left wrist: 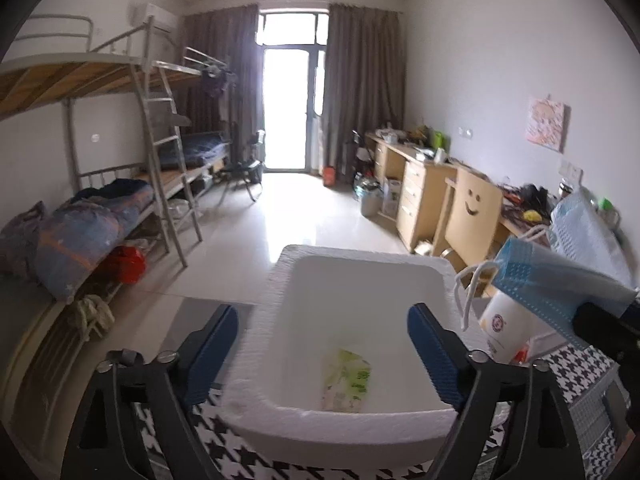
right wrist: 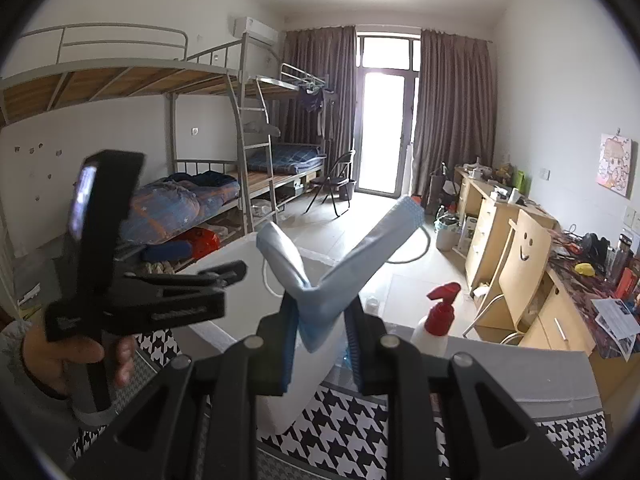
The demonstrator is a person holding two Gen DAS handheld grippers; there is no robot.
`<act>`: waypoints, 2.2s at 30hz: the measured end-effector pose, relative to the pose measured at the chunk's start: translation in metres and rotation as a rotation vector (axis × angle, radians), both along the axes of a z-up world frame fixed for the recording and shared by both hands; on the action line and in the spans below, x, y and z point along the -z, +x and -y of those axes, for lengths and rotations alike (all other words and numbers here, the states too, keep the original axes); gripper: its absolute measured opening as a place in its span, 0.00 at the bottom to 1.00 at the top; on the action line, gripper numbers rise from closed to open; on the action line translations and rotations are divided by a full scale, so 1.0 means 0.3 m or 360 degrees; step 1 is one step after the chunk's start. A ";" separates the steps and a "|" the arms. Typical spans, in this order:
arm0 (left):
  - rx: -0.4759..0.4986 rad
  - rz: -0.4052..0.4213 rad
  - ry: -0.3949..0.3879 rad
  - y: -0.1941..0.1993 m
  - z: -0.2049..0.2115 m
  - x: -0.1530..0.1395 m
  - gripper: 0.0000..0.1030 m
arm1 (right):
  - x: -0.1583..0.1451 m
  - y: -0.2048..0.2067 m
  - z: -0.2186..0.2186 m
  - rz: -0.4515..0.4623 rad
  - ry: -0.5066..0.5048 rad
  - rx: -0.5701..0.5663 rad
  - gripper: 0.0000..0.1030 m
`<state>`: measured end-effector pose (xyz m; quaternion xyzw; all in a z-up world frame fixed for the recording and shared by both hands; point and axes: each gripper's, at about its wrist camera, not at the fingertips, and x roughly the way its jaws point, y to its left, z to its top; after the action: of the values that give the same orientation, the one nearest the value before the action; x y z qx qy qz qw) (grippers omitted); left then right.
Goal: Organize soft objects
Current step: 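Open the left tool to drop the tissue pack into the foam box while the right holds the mask, then lower the blue mask into the foam box and open the right tool, then withdraw both open tools from the foam box back toward the table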
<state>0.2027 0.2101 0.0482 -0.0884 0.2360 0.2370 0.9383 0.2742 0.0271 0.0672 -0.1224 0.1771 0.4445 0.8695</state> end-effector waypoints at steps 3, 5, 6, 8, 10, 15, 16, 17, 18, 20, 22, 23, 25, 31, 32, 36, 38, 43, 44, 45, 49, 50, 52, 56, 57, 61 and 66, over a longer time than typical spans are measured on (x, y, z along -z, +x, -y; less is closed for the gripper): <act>-0.0043 0.0031 0.0004 -0.037 -0.010 -0.009 0.95 | 0.005 0.001 -0.016 -0.0012 -0.0006 -0.0024 0.26; -0.0066 0.0050 0.0004 -0.055 -0.012 -0.013 0.98 | 0.009 0.000 -0.030 -0.0014 -0.0015 -0.0037 0.26; -0.0086 0.0057 0.0006 -0.065 -0.015 -0.015 0.99 | 0.010 -0.002 -0.041 -0.0018 -0.0019 -0.0049 0.26; -0.0104 0.0065 0.0008 -0.083 -0.021 -0.015 0.99 | 0.012 -0.004 -0.056 -0.0025 -0.0024 -0.0068 0.26; -0.0113 0.0058 0.0009 -0.097 -0.028 -0.014 0.99 | 0.017 -0.007 -0.071 -0.0025 -0.0034 -0.0089 0.26; -0.0146 0.0065 0.0026 -0.131 -0.039 -0.016 0.99 | 0.024 -0.003 -0.110 -0.0059 -0.0042 -0.0124 0.26; -0.0149 0.0067 0.0028 -0.136 -0.042 -0.017 0.99 | 0.027 -0.003 -0.119 -0.0060 -0.0050 -0.0129 0.26; -0.0154 0.0069 0.0030 -0.140 -0.041 -0.017 0.99 | 0.028 0.000 -0.127 -0.0066 -0.0057 -0.0135 0.26; -0.0156 0.0065 0.0036 -0.144 -0.043 -0.017 0.99 | 0.031 0.004 -0.132 -0.0073 -0.0059 -0.0135 0.26; -0.0161 0.0057 0.0051 -0.149 -0.044 -0.019 0.99 | 0.036 0.008 -0.144 -0.0078 -0.0069 -0.0138 0.26; -0.0169 0.0054 0.0066 -0.157 -0.044 -0.020 0.99 | 0.043 0.018 -0.160 -0.0084 -0.0078 -0.0135 0.26; -0.0173 0.0058 0.0068 -0.164 -0.046 -0.019 0.99 | 0.046 0.022 -0.165 -0.0087 -0.0081 -0.0135 0.26; -0.0174 0.0064 0.0067 -0.178 -0.046 -0.016 0.99 | 0.056 0.037 -0.181 -0.0107 -0.0094 -0.0136 0.26; -0.0172 0.0070 0.0064 -0.191 -0.041 -0.013 0.99 | 0.077 0.079 -0.218 -0.0168 -0.0122 -0.0140 0.26; -0.0171 0.0074 0.0062 -0.197 -0.041 -0.012 0.99 | 0.080 0.080 -0.223 -0.0174 -0.0125 -0.0143 0.26; -0.0189 0.0083 0.0059 -0.217 -0.038 -0.012 0.99 | 0.092 0.098 -0.243 -0.0224 -0.0142 -0.0159 0.26; -0.0191 0.0089 0.0057 -0.228 -0.035 -0.013 0.99 | 0.100 0.103 -0.245 -0.0243 -0.0151 -0.0169 0.26; -0.0191 0.0078 0.0074 -0.240 -0.029 -0.012 0.99 | 0.116 0.108 -0.251 -0.0265 -0.0193 -0.0196 0.56; -0.0191 0.0077 0.0072 -0.243 -0.032 -0.011 0.99 | 0.117 0.103 -0.248 -0.0260 -0.0191 -0.0187 0.56; -0.0188 0.0083 0.0067 -0.244 -0.032 -0.010 0.99 | 0.115 0.099 -0.244 -0.0256 -0.0193 -0.0182 0.57; -0.0176 0.0082 0.0069 -0.250 -0.026 -0.008 0.99 | 0.103 0.093 -0.222 -0.0257 -0.0172 -0.0170 0.57; -0.0173 0.0079 0.0073 -0.250 -0.023 -0.008 0.99 | 0.101 0.091 -0.222 -0.0257 -0.0170 -0.0171 0.57; -0.0167 0.0080 0.0072 -0.252 -0.017 -0.008 0.99 | 0.096 0.090 -0.216 -0.0254 -0.0165 -0.0162 0.57; -0.0155 0.0084 0.0082 -0.254 0.001 -0.014 0.99 | 0.074 0.083 -0.194 -0.0230 -0.0141 -0.0148 0.70; -0.0154 0.0086 0.0086 -0.256 0.006 -0.016 0.99 | 0.067 0.081 -0.181 -0.0224 -0.0119 -0.0140 0.79; -0.0142 0.0094 0.0087 -0.263 0.023 -0.022 0.99 | 0.049 0.058 -0.154 -0.0177 -0.0065 -0.0104 0.91; -0.0129 0.0092 0.0106 -0.271 0.048 -0.029 0.99 | 0.035 0.033 -0.124 -0.0130 -0.0059 -0.0101 0.91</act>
<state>0.1215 0.1958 0.0569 -0.0733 0.1971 0.2798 0.9368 0.2840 0.0642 0.0566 -0.1260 0.2166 0.4732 0.8446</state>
